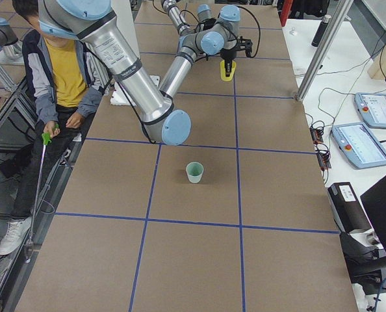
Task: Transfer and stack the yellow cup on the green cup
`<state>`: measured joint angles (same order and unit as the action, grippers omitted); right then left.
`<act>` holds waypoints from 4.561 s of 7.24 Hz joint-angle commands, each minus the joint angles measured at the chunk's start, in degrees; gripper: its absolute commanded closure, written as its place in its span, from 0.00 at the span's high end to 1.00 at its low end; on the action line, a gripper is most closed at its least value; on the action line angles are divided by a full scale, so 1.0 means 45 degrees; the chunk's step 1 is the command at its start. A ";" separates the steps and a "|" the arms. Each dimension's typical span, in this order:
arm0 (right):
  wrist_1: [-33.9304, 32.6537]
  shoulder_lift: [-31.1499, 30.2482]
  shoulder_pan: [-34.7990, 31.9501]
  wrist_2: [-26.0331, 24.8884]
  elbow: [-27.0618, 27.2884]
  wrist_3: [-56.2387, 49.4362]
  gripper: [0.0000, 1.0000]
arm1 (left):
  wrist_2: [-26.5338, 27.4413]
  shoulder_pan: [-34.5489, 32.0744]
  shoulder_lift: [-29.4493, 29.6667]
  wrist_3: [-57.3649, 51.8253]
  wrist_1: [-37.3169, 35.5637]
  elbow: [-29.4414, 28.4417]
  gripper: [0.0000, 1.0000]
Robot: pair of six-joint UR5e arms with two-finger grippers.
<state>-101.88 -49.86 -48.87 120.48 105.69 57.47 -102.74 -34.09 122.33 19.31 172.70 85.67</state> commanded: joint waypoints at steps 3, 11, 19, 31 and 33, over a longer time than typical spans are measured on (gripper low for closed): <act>-0.0015 -0.1671 -0.1522 -0.0035 0.0516 -0.0974 0.00 | -0.2269 -0.3718 -0.0484 -0.0092 -0.6696 0.0005 1.00; 0.0082 -0.5536 -0.2850 0.1115 0.3500 -0.3859 0.00 | -0.5283 -1.1269 -0.4145 -0.6500 -1.7263 -0.0521 1.00; 0.7375 -1.1265 -0.3106 0.2093 0.1466 -0.5779 0.00 | -0.6740 -1.1916 -0.6150 -0.6499 -1.7733 -0.0777 1.00; 0.7485 -1.2007 -0.3496 0.2211 0.1339 -0.5778 0.00 | -0.6759 -1.1877 -0.6110 -0.6519 -1.7713 -0.0796 1.00; 0.7485 -1.2065 -0.3496 0.2230 0.1279 -0.5779 0.00 | -0.6759 -1.1877 -0.6110 -0.6519 -1.7713 -0.0816 1.00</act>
<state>-68.20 -104.01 -64.60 130.49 111.63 31.51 -133.16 -87.54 94.83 -10.02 92.99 82.07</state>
